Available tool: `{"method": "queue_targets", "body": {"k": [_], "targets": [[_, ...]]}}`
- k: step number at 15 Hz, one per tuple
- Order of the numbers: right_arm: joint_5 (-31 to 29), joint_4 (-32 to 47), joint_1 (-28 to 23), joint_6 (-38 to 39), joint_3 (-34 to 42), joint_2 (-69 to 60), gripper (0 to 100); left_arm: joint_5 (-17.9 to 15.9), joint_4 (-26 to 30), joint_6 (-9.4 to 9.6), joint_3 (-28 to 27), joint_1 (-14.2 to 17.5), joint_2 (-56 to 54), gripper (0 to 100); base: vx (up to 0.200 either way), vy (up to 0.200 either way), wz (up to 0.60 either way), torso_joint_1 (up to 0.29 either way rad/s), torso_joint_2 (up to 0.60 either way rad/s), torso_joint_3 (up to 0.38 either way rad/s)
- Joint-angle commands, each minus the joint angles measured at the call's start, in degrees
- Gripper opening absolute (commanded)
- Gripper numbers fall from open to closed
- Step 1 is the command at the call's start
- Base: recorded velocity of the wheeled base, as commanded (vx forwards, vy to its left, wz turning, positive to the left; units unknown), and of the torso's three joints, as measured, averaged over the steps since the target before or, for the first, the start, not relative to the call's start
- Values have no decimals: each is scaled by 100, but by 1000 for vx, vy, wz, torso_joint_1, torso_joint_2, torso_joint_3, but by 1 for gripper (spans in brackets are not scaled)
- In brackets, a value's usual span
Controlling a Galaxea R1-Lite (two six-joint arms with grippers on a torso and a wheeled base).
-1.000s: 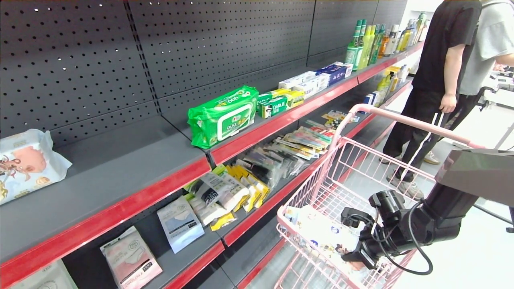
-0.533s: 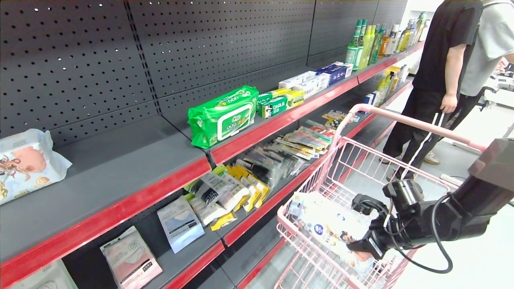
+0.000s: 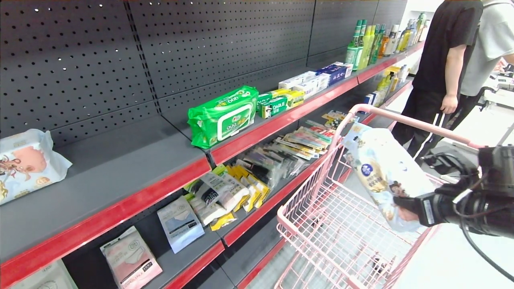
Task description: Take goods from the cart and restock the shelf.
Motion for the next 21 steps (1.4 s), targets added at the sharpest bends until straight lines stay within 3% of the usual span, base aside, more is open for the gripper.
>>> {"method": "queue_targets", "body": {"k": [1, 2, 6, 8, 21], "targets": [[-314, 299, -215, 69, 530, -1650, 0, 1, 0, 2, 1, 1, 7, 100, 0, 0, 0, 0, 0, 0], [-306, 897, -356, 60, 503, -2204, 0, 1, 0, 2, 1, 1, 7, 100, 0, 0, 0, 0, 0, 0], [-253, 1380, -487, 51, 486, -3021, 0, 1, 0, 2, 10, 1, 7, 100, 0, 0, 0, 102, -246, -154], [-253, 2022, -487, -28, 293, -3531, 0, 1, 0, 2, 1, 1, 7, 100, 0, 0, 0, 220, -522, -298], [-262, 2092, -487, -186, 205, -3733, 0, 1, 0, -7, 1, 1, 7, 100, 0, 0, 0, 171, -383, -212]]}}
